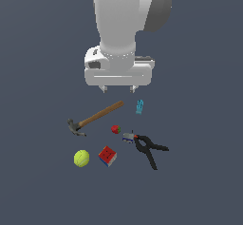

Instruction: Pick up a designated object from a clutter of objects.

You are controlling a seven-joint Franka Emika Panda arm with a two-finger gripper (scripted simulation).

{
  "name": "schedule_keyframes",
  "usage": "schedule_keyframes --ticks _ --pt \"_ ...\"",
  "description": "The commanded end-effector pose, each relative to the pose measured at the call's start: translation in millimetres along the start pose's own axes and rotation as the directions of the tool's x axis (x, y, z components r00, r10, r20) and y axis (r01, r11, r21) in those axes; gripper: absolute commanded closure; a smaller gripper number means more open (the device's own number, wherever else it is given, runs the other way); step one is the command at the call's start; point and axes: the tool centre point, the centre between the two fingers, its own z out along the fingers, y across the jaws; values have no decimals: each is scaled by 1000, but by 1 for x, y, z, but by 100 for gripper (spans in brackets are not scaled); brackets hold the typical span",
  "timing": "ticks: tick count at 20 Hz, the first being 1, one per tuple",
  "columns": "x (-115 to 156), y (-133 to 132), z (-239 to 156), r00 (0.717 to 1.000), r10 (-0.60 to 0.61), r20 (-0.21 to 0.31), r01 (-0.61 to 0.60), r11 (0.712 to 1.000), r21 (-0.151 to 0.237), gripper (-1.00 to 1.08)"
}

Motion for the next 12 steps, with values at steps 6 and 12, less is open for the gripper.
schedule_keyframes --ticks 6,12 --pt "-3 -2 2 1000 6 13 -6 1000 13 -92" --pt "-6 -4 2 1000 13 25 -14 1000 25 -92"
